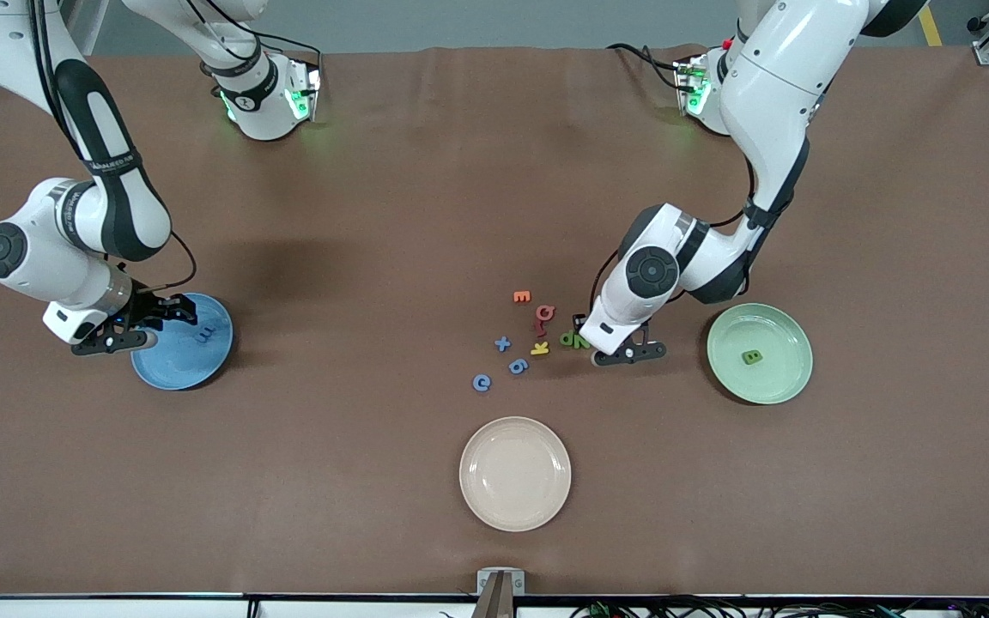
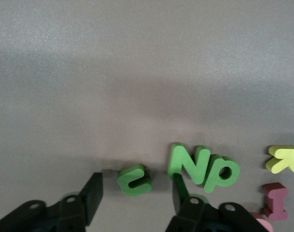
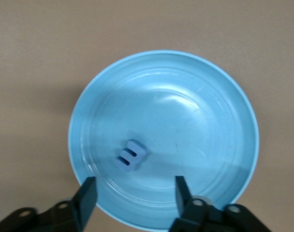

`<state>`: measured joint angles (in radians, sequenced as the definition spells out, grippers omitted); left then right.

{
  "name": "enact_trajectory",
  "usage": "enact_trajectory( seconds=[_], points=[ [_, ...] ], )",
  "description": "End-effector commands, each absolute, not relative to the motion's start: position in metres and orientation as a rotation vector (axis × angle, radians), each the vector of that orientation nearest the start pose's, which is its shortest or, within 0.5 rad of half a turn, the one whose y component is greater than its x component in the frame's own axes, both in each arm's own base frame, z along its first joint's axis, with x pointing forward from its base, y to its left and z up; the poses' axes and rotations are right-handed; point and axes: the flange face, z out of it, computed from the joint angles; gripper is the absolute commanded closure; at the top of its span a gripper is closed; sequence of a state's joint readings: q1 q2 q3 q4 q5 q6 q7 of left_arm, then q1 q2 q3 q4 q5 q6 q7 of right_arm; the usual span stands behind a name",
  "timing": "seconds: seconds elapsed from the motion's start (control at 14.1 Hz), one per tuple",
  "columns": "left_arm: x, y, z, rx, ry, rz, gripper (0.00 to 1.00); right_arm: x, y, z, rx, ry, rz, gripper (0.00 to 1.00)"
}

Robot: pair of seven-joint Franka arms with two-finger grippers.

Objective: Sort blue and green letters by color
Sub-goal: 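Drop the m on the blue plate while the left gripper grasps green c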

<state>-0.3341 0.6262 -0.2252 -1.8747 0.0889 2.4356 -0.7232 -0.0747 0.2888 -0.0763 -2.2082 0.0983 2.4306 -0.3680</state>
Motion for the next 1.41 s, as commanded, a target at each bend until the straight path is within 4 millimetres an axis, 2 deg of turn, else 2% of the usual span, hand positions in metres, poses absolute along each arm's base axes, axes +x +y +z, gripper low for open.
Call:
enact_trajectory(
  seconds=[0.0, 0.14, 0.28, 0.35, 0.42, 0.64, 0.78, 0.92, 1.13, 1.34],
  points=[
    [0.538, -0.327, 0.174, -3.158, -0.216, 0.11, 0.46, 0.547, -0.044, 0.258, -3.071, -0.136, 0.125, 0.0],
    [0.538, -0.326, 0.169, -3.154, -0.218, 0.121, 0.48, 0.56, 0.011, 0.277, -3.08, 0.028, 0.161, 0.0],
    [0.538, -0.325, 0.168, -3.151, -0.211, 0.119, 0.48, 0.576, 0.028, 0.296, -3.08, 0.194, 0.119, 0.0],
    [0.539, -0.323, 0.168, -3.148, -0.208, 0.114, 0.48, 0.577, 0.037, 0.298, -3.081, 0.195, 0.11, 0.0],
    [0.54, -0.322, 0.169, -3.149, -0.206, 0.111, 0.4, 0.576, 0.056, 0.299, -3.082, 0.194, 0.106, 0.0],
    [0.542, -0.321, 0.177, -3.151, -0.204, 0.098, 0.37, 0.579, 0.141, 0.31, -3.063, 0.437, 0.067, 0.0],
    [0.541, -0.322, 0.18, -3.151, -0.2, 0.095, 0.36, 0.585, 0.184, 0.309, -3.053, 0.496, 0.048, 0.0],
    [0.539, -0.323, 0.183, -3.152, -0.195, 0.091, 0.36, 0.589, 0.24, 0.301, -3.058, 0.498, 0.036, 0.0],
    [0.533, -0.324, 0.195, -3.154, -0.176, 0.077, 0.35, 0.596, 0.298, 0.286, -3.054, 0.534, 0.013, 0.0],
    [0.525, -0.328, 0.191, -3.149, -0.159, 0.093, 0.33, 0.598, 0.35, 0.268, -3.036, 0.609, -0.004, 0.0]
  ],
)
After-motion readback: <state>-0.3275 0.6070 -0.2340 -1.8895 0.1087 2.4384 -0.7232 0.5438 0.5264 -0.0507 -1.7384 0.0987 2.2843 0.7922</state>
